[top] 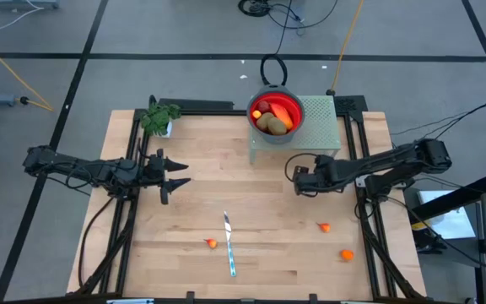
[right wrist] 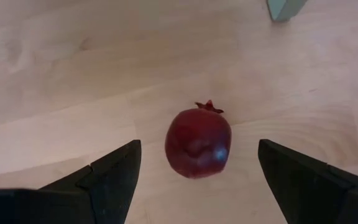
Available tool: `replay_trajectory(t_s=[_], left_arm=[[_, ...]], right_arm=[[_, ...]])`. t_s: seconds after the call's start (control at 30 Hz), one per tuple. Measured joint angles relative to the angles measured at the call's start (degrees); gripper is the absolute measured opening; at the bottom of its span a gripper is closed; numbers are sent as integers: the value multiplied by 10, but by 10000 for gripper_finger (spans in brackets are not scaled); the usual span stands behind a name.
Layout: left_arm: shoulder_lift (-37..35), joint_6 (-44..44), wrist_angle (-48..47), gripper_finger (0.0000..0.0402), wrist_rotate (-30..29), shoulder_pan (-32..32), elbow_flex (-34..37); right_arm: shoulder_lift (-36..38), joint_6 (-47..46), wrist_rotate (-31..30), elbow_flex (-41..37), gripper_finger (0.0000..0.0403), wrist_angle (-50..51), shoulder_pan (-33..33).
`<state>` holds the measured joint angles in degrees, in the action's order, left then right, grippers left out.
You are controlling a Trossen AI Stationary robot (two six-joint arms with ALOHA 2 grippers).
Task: Pick & Place Fruit
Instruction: Put the pomegranate into the red strainer bowl on the shelf
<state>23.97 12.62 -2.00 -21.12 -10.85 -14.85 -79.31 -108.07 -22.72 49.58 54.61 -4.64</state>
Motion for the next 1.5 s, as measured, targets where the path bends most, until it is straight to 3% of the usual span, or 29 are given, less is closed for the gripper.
replay_trajectory(t_s=[0.57, 0.8, 1.2, 1.5], left_arm=[[0, 1, 0, 225, 1, 0, 0], [0, -1, 0, 225, 2, 0, 0], [0, 1, 0, 225, 2, 0, 0], [0, 10, 1, 225, 2, 0, 0]], right_arm=[[-78, -25, -39, 0, 318, -23, -11], [-78, -24, -72, 0, 318, -31, -13], [-78, -68, -71, -64, 318, -111, -12], [-78, -66, -72, -76, 318, -117, -12]])
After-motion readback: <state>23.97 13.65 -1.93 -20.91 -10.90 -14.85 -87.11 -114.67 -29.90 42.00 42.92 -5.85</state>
